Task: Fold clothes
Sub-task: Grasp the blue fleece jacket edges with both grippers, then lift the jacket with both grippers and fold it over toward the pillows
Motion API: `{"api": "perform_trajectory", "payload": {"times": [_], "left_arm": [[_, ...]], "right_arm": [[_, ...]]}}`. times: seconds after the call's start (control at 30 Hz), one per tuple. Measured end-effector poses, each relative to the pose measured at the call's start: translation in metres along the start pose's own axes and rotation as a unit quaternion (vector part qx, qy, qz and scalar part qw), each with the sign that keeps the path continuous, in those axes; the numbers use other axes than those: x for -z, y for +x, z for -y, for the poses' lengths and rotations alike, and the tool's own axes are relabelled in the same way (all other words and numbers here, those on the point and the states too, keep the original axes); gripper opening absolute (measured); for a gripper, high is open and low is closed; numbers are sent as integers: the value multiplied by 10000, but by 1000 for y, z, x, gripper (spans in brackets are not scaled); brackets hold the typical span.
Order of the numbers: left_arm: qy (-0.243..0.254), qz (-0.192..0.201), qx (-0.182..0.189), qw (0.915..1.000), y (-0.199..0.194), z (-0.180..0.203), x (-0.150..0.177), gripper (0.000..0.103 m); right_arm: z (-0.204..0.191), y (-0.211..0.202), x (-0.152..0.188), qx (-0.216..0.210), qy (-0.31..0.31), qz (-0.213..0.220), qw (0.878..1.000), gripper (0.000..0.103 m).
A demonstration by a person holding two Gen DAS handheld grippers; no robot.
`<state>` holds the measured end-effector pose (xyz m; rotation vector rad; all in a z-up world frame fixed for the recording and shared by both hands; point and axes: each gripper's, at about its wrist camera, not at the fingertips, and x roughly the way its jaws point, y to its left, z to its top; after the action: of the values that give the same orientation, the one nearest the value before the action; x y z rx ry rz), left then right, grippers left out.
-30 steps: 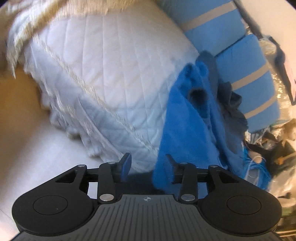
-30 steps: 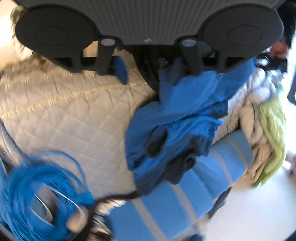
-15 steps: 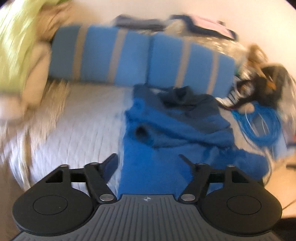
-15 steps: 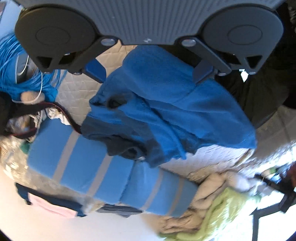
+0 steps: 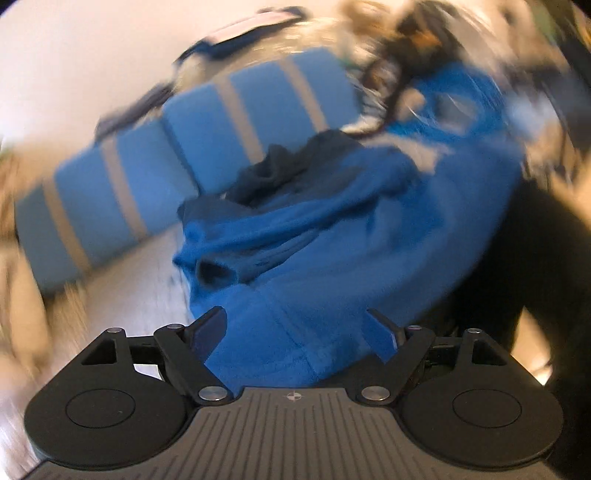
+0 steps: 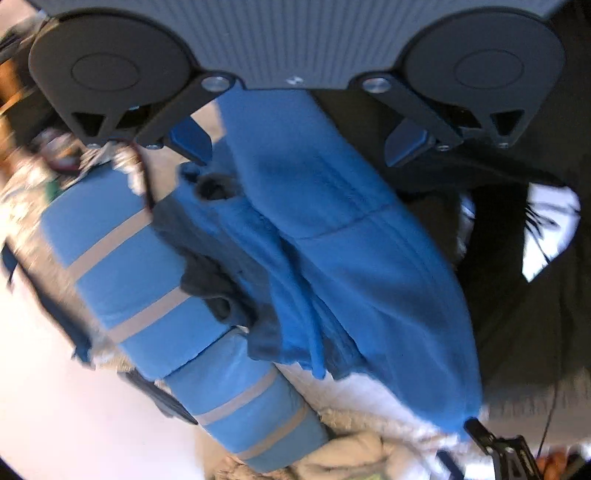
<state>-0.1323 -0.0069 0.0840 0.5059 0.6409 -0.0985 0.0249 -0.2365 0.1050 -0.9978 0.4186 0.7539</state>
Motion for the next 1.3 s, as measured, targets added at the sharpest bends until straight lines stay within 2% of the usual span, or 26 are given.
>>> {"api": "perform_trajectory", "payload": {"times": [0.13, 0.17, 0.23, 0.27, 0.3, 0.33, 0.4, 0.43, 0.47, 0.5, 0.53, 0.6, 0.63, 0.67, 0.7, 0.77, 0.83, 0.93, 1.1, 1.3], "left_arm": [[1065, 134, -167, 9941, 2, 33, 7, 80], [1162, 156, -168, 9930, 3, 39, 8, 80], [1253, 162, -149, 9919, 4, 46, 6, 80], [1302, 173, -147, 9912, 5, 50, 6, 80], [1364, 200, -154, 9903, 6, 52, 4, 80], [1426, 227, -162, 9894, 6, 55, 3, 80], [1566, 239, -217, 9871, 10, 61, 1, 80], [1648, 231, -236, 9858, 13, 63, -1, 80], [1728, 226, -249, 9844, 15, 65, -2, 80], [1804, 222, -252, 9830, 17, 67, -3, 80], [1867, 213, -249, 9819, 19, 68, -4, 79], [1843, 172, -211, 9825, 21, 65, -8, 68], [1808, 150, -188, 9832, 23, 63, -10, 54], [1755, 130, -159, 9843, 23, 60, -12, 45], [1674, 110, -120, 9858, 23, 56, -15, 41], [1546, 70, -128, 9879, 23, 49, -20, 25], [1477, 55, -184, 9888, 24, 40, -27, 21], [1523, 112, -462, 9872, 28, 32, -34, 17], [1999, -97, -532, 9783, 44, 34, -35, 17], [2277, -275, -504, 9720, 58, 28, -27, 22]], "right_arm": [[-14, 0, -3, 449, -838, 7, 9955, 101], [-14, 0, -3, 507, -983, -4, 9939, 100], [-14, -1, -4, 506, -1111, -30, 9925, 90], [-13, -1, -5, 458, -1106, -42, 9928, 81], [-10, -1, -6, 347, -1034, -57, 9940, 67], [-8, -2, -7, 236, -962, -72, 9951, 59], [-1, -1, -10, 116, -784, -94, 9968, 31], [4, -1, -11, 107, -597, -82, 9981, 31], [13, -1, -14, 73, -315, -53, 9995, 15], [21, -1, -16, 41, -36, -24, 10000, 11], [30, 0, -18, 24, 215, 5, 9998, 10], [44, -2, -21, 5, 633, 40, 9980, 9], [48, -2, -21, 3, 722, 49, 9974, 9], [51, -2, -21, -4, 804, 59, 9967, 9], [53, -3, -21, -46, 839, 67, 9964, 9], [55, -3, -20, -74, 863, 61, 9962, 9], [56, -1, -19, -60, 855, 37, 9963, 9], [56, 1, -15, -86, 918, 25, 9957, 9], [48, 8, -13, -169, 888, -18, 9959, 9], [47, 16, -10, -402, 1105, -85, 9930, 9]]}}
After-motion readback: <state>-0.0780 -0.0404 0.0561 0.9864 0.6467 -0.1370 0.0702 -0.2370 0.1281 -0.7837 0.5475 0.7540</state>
